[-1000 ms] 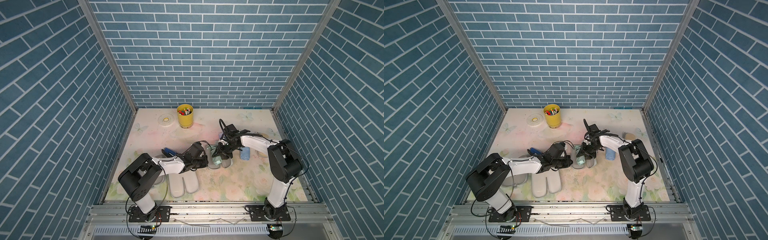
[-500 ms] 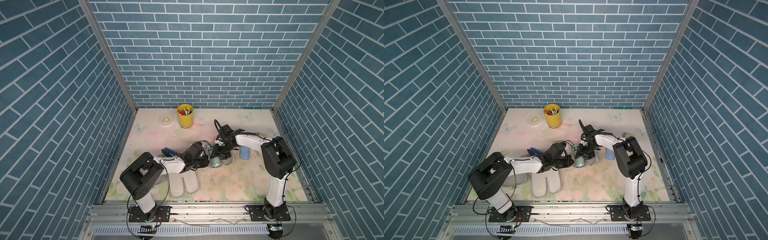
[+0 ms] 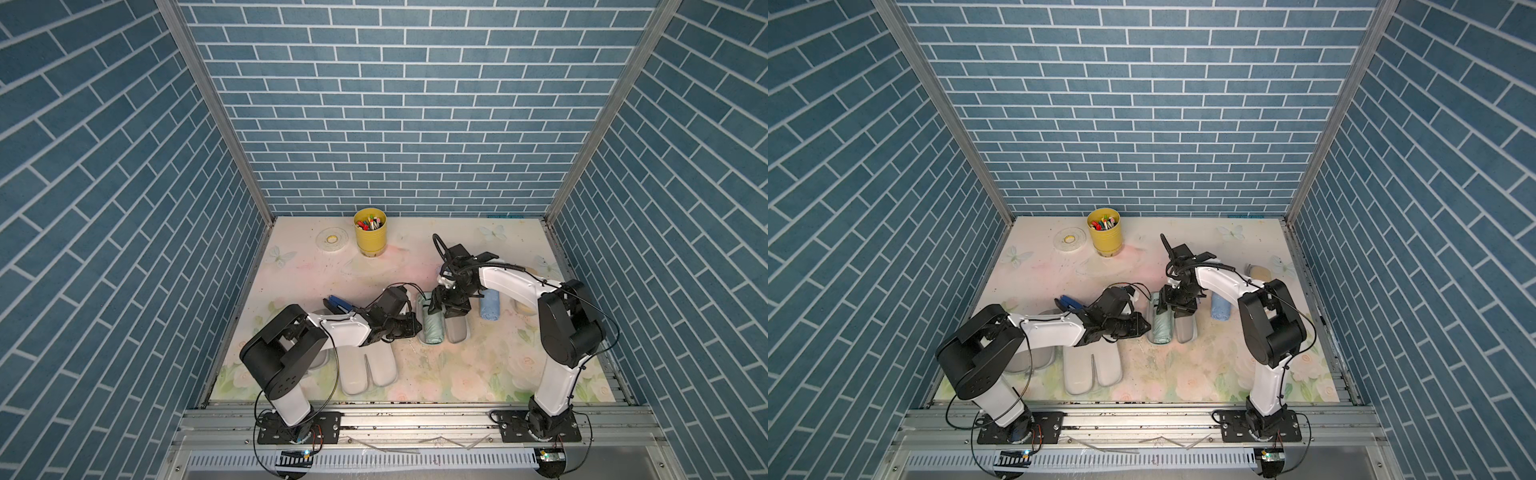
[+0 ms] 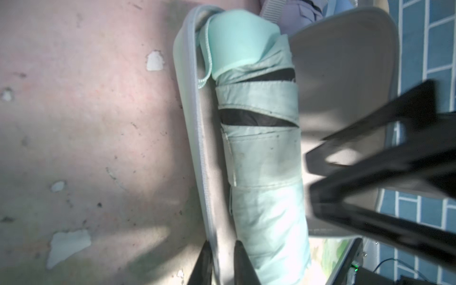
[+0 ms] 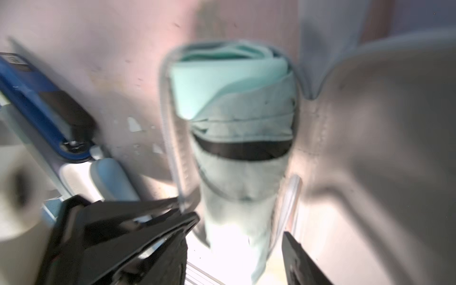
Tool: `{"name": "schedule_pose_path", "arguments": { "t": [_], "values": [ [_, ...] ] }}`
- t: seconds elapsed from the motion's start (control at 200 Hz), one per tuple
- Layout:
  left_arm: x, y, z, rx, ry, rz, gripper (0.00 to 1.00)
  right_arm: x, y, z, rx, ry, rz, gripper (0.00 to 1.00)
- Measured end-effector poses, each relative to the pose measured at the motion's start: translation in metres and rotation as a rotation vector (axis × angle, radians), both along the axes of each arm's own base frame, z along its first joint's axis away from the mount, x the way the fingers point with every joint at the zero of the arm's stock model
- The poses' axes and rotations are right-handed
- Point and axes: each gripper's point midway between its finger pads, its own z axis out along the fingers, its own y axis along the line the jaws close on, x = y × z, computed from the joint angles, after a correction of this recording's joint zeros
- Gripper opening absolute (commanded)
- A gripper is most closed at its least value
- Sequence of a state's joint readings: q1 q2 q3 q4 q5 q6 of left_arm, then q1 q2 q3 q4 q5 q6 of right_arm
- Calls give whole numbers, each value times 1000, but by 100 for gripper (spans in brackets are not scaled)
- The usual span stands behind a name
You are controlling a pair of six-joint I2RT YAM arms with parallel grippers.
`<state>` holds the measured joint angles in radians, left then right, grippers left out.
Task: Put umbrellas into zippered umbrella sleeves
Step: Place the umbrella in the umbrella sleeve, then close the umbrella sleeve at the center of the board.
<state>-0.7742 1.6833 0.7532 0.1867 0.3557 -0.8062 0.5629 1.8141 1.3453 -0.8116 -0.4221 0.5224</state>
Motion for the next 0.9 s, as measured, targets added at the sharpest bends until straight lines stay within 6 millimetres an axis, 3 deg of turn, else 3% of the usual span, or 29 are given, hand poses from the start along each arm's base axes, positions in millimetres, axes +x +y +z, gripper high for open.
{"name": "schedule_pose_path", "arguments": {
  "t": [0.075, 0.17, 0.25, 0.315, 0.48, 0.705, 0.9],
  "values": [
    [0, 2, 2, -8, 13, 1, 36, 7, -11, 21, 7, -70, -20, 64],
    [1, 6, 12, -37, 12, 2, 49, 12, -42, 43, 8, -155, -87, 66],
    [6, 15, 19, -60, 7, 22, 56, 7, -66, 45, -5, -178, -135, 68],
    [11, 17, 23, -85, 3, 33, 57, 0, -70, 34, -1, -165, -139, 69],
    [13, 8, 11, -133, 44, 10, 55, -17, -47, -5, 46, -74, -76, 69],
    [11, -4, -4, -188, 98, -9, 33, -33, 14, 15, 127, -115, 112, 67],
    [14, -3, -1, -221, 115, -8, 34, -41, 22, -6, 99, -65, 146, 64]
  ]
}}
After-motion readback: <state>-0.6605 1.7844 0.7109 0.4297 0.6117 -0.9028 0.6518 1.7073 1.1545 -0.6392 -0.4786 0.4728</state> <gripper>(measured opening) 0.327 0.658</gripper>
